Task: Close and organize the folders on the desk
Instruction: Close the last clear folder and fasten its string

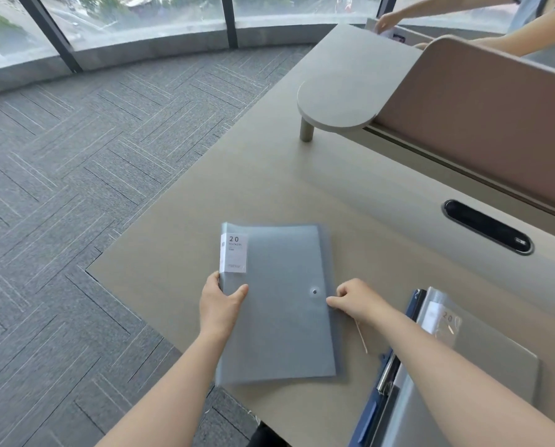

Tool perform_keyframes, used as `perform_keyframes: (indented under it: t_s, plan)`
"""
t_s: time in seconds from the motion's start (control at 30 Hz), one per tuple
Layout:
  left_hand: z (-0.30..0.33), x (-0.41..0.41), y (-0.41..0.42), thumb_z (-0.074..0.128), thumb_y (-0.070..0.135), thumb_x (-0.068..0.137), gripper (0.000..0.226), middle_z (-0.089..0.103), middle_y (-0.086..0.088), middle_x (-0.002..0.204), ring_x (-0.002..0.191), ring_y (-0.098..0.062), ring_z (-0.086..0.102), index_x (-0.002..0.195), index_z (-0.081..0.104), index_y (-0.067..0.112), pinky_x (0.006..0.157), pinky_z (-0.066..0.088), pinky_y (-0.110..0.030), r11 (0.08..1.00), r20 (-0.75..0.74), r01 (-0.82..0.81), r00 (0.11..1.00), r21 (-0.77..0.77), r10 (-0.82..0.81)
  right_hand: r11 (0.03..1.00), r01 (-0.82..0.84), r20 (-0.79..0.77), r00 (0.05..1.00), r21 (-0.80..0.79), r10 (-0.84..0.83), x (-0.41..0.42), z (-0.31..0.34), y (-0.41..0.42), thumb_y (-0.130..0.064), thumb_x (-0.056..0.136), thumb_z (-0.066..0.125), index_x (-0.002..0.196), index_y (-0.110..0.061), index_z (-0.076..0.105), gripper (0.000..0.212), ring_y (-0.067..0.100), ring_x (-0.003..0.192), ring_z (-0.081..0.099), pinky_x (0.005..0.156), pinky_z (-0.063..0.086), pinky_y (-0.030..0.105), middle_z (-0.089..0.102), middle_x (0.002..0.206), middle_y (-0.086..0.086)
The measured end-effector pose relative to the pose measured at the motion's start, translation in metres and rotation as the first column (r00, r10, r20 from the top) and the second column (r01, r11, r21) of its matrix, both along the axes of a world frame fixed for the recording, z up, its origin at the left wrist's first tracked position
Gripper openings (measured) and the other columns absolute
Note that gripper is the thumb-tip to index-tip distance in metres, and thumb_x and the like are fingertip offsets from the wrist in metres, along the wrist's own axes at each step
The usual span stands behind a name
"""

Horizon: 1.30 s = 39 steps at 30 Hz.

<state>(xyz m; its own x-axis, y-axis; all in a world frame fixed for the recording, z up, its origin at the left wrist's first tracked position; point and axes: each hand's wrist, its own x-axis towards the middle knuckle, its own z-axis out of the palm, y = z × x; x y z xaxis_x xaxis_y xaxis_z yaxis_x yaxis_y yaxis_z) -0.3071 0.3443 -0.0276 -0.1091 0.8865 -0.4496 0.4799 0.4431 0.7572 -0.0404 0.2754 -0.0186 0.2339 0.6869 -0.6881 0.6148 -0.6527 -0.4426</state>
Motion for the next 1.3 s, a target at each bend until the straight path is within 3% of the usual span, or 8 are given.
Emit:
perform_keyframes:
  t_s: [0.1, 0.27, 0.4, 0.53, 0.7, 0.83, 1.1, 1.3]
  plan:
    - [-0.003, 0.005, -0.003, 0.074, 0.035, 0.082, 0.071, 0.047, -0.006, 0.130, 0.114, -0.027, 0.053, 0.143, 0.041, 0.021, 0.089, 0.044, -0.038, 0.998, -0.245, 0.063, 0.968, 0.016, -0.057, 0.998, -0.049, 0.134, 0.989, -0.045, 0.055, -0.002, 0.002, 0.004, -0.035, 0.079, 0.063, 0.058, -0.016, 0.053, 0.030, 0.023, 0.061, 0.047, 0.055, 0.034, 0.030, 0.053, 0.060, 0.004]
    - [-0.003, 0.018, -0.012, 0.073, 0.036, 0.081, 0.077, 0.028, -0.007, 0.157, 0.143, -0.028, 0.026, 0.148, 0.037, 0.024, 0.113, 0.027, -0.045, 0.956, -0.510, 0.286, 0.834, 0.071, -0.212, 0.977, -0.094, 0.251, 0.958, -0.190, 0.141, 0.000, 0.007, 0.003, -0.044, 0.079, 0.060, 0.060, -0.013, 0.054, 0.037, 0.027, 0.068, 0.055, 0.055, 0.036, 0.025, 0.054, 0.061, 0.000]
    - [-0.004, 0.035, -0.018, 0.068, 0.041, 0.084, 0.070, 0.018, -0.001, 0.165, 0.153, -0.025, 0.008, 0.147, 0.040, 0.030, 0.122, 0.008, -0.040, 0.737, -0.601, 0.675, 0.599, 0.025, -0.529, 0.978, -0.011, 0.167, 0.985, -0.207, 0.046, 0.002, 0.011, 0.011, -0.036, 0.072, 0.056, 0.063, -0.015, 0.065, 0.024, 0.025, 0.060, 0.056, 0.055, 0.038, 0.025, 0.058, 0.060, 0.003]
    - [-0.002, 0.052, -0.023, 0.061, 0.049, 0.088, 0.069, 0.006, 0.002, 0.167, 0.154, -0.024, -0.002, 0.149, 0.033, 0.036, 0.123, -0.001, -0.043, 0.586, -0.589, 0.806, 0.434, -0.085, -0.682, 0.977, 0.172, 0.062, 0.984, -0.125, -0.165, 0.000, 0.017, 0.019, -0.019, 0.082, 0.053, 0.058, -0.015, 0.058, 0.024, 0.021, 0.049, 0.044, 0.049, 0.031, 0.023, 0.052, 0.055, 0.001]
    - [-0.003, 0.056, -0.022, 0.061, 0.051, 0.087, 0.070, 0.005, 0.005, 0.167, 0.154, -0.022, -0.002, 0.149, 0.030, 0.039, 0.123, -0.001, -0.042, 0.561, -0.583, 0.821, 0.406, -0.105, -0.704, 0.959, 0.273, 0.025, 0.962, -0.069, -0.272, -0.010, 0.006, 0.029, -0.011, 0.079, 0.050, 0.063, -0.011, 0.060, 0.019, 0.023, 0.053, 0.053, 0.058, 0.043, 0.028, 0.061, 0.055, 0.005]
    - [-0.005, 0.052, -0.022, 0.060, 0.054, 0.087, 0.071, 0.005, 0.007, 0.167, 0.154, -0.019, -0.001, 0.150, 0.029, 0.041, 0.123, 0.000, -0.041, 0.558, -0.582, 0.824, 0.408, -0.096, -0.703, 0.971, 0.239, 0.071, 0.969, -0.013, -0.237, -0.022, 0.000, 0.042, -0.014, 0.079, 0.048, 0.075, -0.005, 0.065, 0.020, 0.030, 0.066, 0.062, 0.063, 0.047, 0.030, 0.068, 0.073, 0.012]
    - [-0.011, 0.049, -0.021, 0.060, 0.055, 0.086, 0.072, 0.005, 0.009, 0.167, 0.154, -0.018, -0.001, 0.150, 0.029, 0.043, 0.123, 0.000, -0.039, 0.565, -0.577, 0.820, 0.420, -0.089, -0.700, 0.991, -0.124, 0.207, 0.972, 0.051, 0.111, -0.045, -0.003, 0.050, -0.025, 0.093, 0.053, 0.056, -0.017, 0.046, 0.038, 0.028, 0.078, 0.056, 0.066, 0.040, 0.027, 0.067, 0.084, 0.010]
    - [-0.012, 0.048, -0.021, 0.061, 0.054, 0.087, 0.072, 0.004, 0.009, 0.167, 0.154, -0.017, -0.001, 0.150, 0.029, 0.044, 0.123, -0.001, -0.039, 0.567, -0.566, 0.819, 0.427, -0.090, -0.705, 0.926, -0.377, 0.310, 0.884, 0.027, 0.351, -0.059, 0.000, 0.037, -0.024, 0.094, 0.047, 0.091, -0.017, 0.068, 0.022, 0.031, 0.099, 0.063, 0.068, 0.038, 0.027, 0.070, 0.105, 0.008]
